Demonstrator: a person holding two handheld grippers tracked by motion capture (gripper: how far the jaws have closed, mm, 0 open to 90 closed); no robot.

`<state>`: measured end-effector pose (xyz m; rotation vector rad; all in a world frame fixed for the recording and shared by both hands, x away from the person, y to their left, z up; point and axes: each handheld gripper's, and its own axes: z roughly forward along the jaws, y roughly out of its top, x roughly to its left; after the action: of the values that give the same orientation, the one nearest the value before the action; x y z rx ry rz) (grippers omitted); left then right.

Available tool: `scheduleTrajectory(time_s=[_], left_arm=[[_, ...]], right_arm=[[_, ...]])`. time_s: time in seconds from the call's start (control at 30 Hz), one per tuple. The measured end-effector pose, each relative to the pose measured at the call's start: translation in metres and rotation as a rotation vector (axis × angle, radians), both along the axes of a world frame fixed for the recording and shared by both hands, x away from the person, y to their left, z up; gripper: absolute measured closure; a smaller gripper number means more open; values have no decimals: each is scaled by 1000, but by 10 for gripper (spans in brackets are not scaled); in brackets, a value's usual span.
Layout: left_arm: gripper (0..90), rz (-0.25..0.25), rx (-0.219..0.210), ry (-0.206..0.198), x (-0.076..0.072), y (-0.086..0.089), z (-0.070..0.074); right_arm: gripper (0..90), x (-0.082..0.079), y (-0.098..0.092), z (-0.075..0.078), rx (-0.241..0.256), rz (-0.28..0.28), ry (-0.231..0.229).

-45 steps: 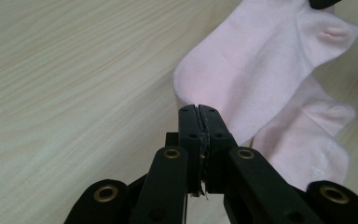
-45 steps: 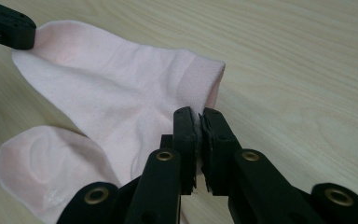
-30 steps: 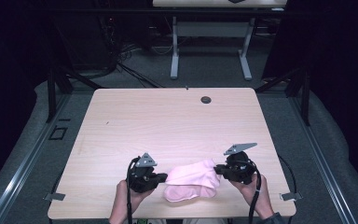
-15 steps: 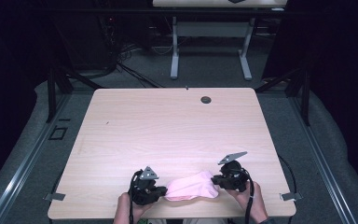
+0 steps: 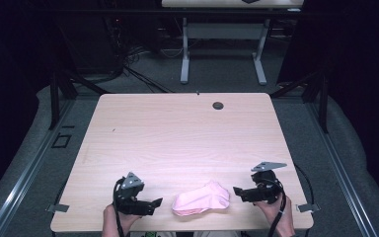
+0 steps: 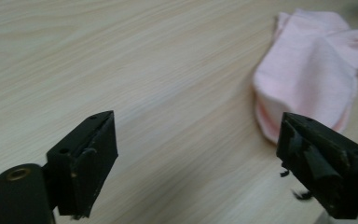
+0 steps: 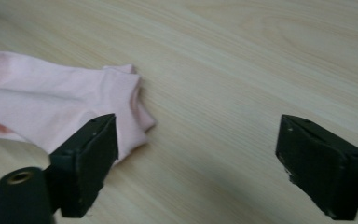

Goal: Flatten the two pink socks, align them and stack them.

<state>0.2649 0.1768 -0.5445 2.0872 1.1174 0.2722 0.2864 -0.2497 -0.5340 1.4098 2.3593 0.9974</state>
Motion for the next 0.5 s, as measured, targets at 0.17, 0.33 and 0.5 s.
scheduleTrajectory(time_s=[0.17, 0.33, 0.5], left_arm=[[25, 104, 17, 18, 4, 22, -8], [0, 186, 87, -4, 10, 41, -26], [0, 228, 121, -39, 15, 58, -44]], right_arm=[[29, -2, -17, -7, -53, -77, -15], [0, -3, -36, -22, -95, -136, 9], [0, -2, -49, -35, -120, -189, -1]])
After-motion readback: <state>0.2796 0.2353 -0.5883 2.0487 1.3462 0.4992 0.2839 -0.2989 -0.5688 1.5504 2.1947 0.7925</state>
